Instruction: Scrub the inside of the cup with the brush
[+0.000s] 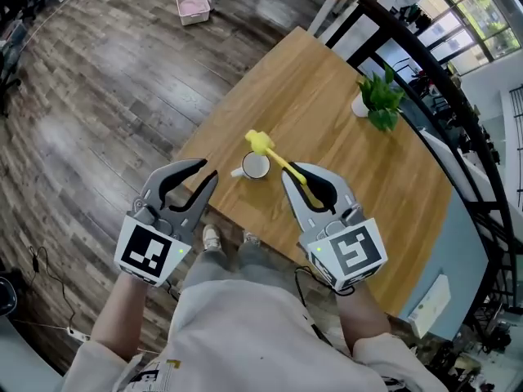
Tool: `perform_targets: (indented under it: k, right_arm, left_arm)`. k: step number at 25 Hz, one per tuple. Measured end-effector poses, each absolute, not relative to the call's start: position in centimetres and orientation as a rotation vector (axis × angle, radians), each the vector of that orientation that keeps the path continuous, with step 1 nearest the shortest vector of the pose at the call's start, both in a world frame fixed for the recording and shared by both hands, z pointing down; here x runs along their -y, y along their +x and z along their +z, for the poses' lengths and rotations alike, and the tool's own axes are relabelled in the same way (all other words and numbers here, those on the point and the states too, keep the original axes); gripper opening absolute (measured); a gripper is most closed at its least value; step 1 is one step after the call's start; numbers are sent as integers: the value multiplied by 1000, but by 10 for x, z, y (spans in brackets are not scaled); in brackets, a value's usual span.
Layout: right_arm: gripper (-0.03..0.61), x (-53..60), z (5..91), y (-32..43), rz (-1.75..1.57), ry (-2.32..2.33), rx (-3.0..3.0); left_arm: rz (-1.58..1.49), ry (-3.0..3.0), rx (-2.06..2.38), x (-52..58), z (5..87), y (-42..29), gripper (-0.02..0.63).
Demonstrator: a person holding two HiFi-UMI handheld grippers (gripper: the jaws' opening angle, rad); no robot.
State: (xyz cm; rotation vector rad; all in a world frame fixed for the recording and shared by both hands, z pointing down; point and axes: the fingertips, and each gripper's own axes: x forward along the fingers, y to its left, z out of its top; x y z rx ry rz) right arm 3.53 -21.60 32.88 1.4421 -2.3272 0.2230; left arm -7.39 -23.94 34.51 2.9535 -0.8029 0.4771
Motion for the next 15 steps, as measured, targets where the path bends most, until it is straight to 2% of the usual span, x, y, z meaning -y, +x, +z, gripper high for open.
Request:
perform_targets:
  k: [3,15]
  right_arm:
    - [35,224,357,41,297,1368,2318]
    - [34,241,459,56,470,1119,2209]
  left_arm:
    - [562,2965,751,245,377,-64,104]
    - [790,2918,542,259,489,-28,138]
